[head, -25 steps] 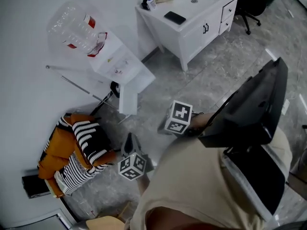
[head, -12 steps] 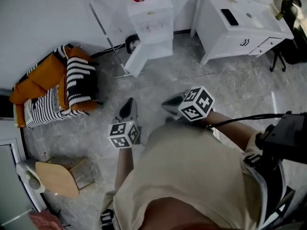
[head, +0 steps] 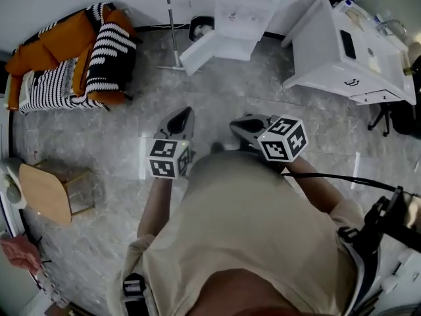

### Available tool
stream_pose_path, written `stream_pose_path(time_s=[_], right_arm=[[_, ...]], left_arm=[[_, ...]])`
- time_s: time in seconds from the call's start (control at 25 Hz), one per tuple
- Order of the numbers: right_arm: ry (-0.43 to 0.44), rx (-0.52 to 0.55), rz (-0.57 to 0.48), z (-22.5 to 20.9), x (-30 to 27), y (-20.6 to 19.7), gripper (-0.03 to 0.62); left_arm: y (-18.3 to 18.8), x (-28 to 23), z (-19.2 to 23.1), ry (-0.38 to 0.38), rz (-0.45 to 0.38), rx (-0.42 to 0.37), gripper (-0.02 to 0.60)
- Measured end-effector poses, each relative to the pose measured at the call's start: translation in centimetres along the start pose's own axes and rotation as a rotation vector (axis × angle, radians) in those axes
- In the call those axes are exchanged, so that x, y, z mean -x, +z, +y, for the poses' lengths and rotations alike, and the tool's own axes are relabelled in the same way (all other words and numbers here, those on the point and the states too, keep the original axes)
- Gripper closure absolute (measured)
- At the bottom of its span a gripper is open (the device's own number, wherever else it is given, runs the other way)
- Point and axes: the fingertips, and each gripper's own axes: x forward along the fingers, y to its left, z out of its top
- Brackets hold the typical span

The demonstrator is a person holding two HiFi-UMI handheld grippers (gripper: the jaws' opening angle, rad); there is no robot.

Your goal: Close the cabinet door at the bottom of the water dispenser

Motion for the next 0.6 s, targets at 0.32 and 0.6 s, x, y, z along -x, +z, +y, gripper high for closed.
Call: stream_pose_path(time_s=[0.32, 0.6], right_arm=[[0.032, -0.054, -0.051, -4.4, 0.8, 2.9, 0.580], [0.057, -0.116, -0.072, -8.6, 2.0, 4.4, 0.580]], left_arm=[[2.8, -3.9, -0.5, 0.014, 0.030, -0.012, 0.592], [5.3, -8.2, -1.1, 0.014, 0.060, -0.038, 0.592]])
